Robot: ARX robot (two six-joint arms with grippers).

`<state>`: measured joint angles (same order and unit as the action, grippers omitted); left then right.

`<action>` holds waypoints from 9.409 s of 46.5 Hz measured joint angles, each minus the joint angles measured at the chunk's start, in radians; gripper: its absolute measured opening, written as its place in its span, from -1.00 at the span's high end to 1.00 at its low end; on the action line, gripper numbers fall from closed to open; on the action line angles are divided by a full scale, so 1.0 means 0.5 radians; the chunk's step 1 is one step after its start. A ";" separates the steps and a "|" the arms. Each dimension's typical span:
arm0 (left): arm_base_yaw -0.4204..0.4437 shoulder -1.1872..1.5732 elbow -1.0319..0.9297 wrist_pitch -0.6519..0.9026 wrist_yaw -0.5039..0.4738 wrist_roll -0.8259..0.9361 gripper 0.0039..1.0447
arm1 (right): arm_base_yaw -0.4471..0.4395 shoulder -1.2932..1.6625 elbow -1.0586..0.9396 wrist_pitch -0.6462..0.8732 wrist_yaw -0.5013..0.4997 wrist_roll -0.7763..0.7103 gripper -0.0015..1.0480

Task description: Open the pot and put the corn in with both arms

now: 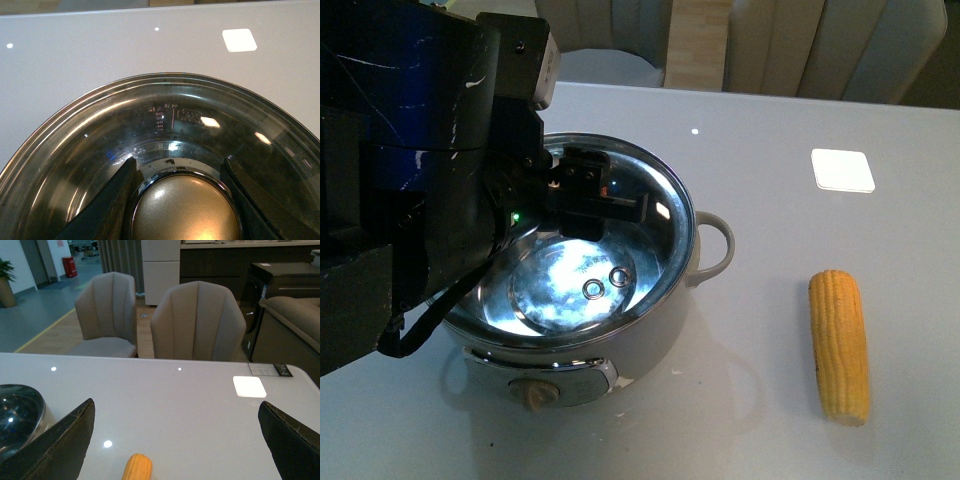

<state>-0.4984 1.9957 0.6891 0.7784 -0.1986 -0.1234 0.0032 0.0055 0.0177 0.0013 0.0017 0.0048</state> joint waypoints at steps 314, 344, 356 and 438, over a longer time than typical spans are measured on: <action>1.002 -3.977 -1.353 -1.553 0.397 0.227 0.94 | 0.000 -0.002 0.000 0.000 0.000 0.000 -0.83; 1.002 -3.981 -1.353 -1.557 0.398 0.232 -0.89 | 0.249 0.861 0.465 -1.064 0.600 0.508 -0.83; 1.002 -3.981 -1.353 -1.557 0.397 0.233 -0.87 | 0.327 1.716 0.544 -0.641 0.539 0.658 -0.83; 1.002 -3.981 -1.353 -1.557 0.397 0.233 -0.87 | 0.361 4.520 1.617 0.594 0.207 0.441 -0.83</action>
<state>0.0025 0.0051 0.0128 -0.0002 -0.0002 -0.0071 0.1837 2.2654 0.8261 0.2981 0.1051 0.2253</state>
